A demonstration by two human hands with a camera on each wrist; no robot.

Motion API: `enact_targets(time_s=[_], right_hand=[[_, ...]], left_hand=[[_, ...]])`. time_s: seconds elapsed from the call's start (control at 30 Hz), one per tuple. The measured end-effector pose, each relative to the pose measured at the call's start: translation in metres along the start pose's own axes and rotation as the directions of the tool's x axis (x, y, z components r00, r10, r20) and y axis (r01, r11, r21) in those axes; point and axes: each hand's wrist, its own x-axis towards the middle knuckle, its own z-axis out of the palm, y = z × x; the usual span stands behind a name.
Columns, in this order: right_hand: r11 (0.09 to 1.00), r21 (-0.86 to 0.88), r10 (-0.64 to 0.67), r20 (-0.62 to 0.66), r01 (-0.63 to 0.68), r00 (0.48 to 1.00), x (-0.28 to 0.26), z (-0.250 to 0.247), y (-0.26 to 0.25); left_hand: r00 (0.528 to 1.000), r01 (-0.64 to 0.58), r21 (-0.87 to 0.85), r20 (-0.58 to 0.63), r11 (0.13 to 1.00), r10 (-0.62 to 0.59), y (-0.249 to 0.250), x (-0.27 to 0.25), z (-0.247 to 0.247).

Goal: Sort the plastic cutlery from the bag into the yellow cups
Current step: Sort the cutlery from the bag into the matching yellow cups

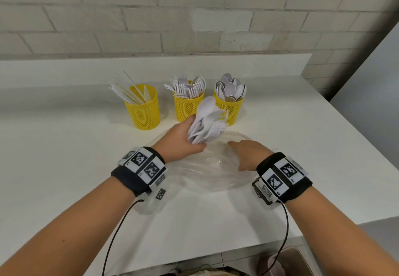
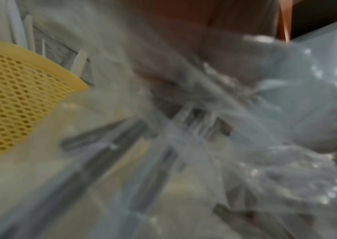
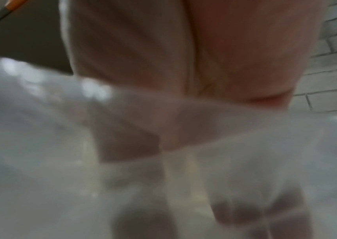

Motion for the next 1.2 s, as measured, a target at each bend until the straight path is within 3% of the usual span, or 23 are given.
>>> enact_targets(time_s=[0.1, 0.3, 0.43, 0.6, 0.7, 0.8, 0.9, 1.03, 1.2], right_hand=[[1.0, 0.002, 0.0, -0.02, 0.0, 1.0, 0.001, 0.0, -0.003], [0.999, -0.044, 0.028, -0.018, -0.029, 0.999, 0.003, -0.001, -0.007], [0.999, -0.014, 0.046, -0.082, -0.048, 0.996, 0.006, -0.003, -0.011], [0.963, 0.259, -0.012, -0.222, 0.071, 0.975, 0.003, -0.022, -0.018], [0.82, 0.505, -0.047, -0.41, 0.269, 0.911, -0.005, -0.044, -0.023], [0.566, 0.675, 0.037, -0.593, 0.473, 0.804, -0.01, -0.07, -0.033], [0.349, 0.757, 0.115, -0.619, 0.552, 0.777, -0.006, -0.09, -0.046], [0.369, 0.743, 0.122, -0.634, 0.558, 0.764, 0.005, -0.095, -0.06], [0.185, 0.779, 0.181, -0.626, 0.599, 0.759, 0.013, -0.093, -0.063]], left_hand=[[0.981, -0.023, -0.153, -0.192, 0.988, -0.006, 0.006, 0.005, -0.01], [0.868, -0.133, -0.4, -0.489, 0.907, -0.088, 0.024, 0.018, -0.045], [0.849, -0.21, -0.532, -0.516, 0.82, -0.117, 0.035, 0.026, -0.067], [0.906, -0.134, -0.56, -0.404, 0.818, -0.128, 0.033, 0.027, -0.06], [0.935, -0.075, -0.55, -0.329, 0.832, -0.134, 0.024, 0.024, -0.048], [0.951, -0.051, -0.563, -0.28, 0.825, -0.133, 0.02, 0.021, -0.039], [0.964, -0.059, -0.577, -0.244, 0.815, -0.103, 0.023, 0.022, -0.033], [0.972, -0.066, -0.593, -0.22, 0.803, -0.082, 0.023, 0.024, -0.029], [0.974, -0.051, -0.628, -0.201, 0.777, -0.099, 0.018, 0.022, -0.035]])
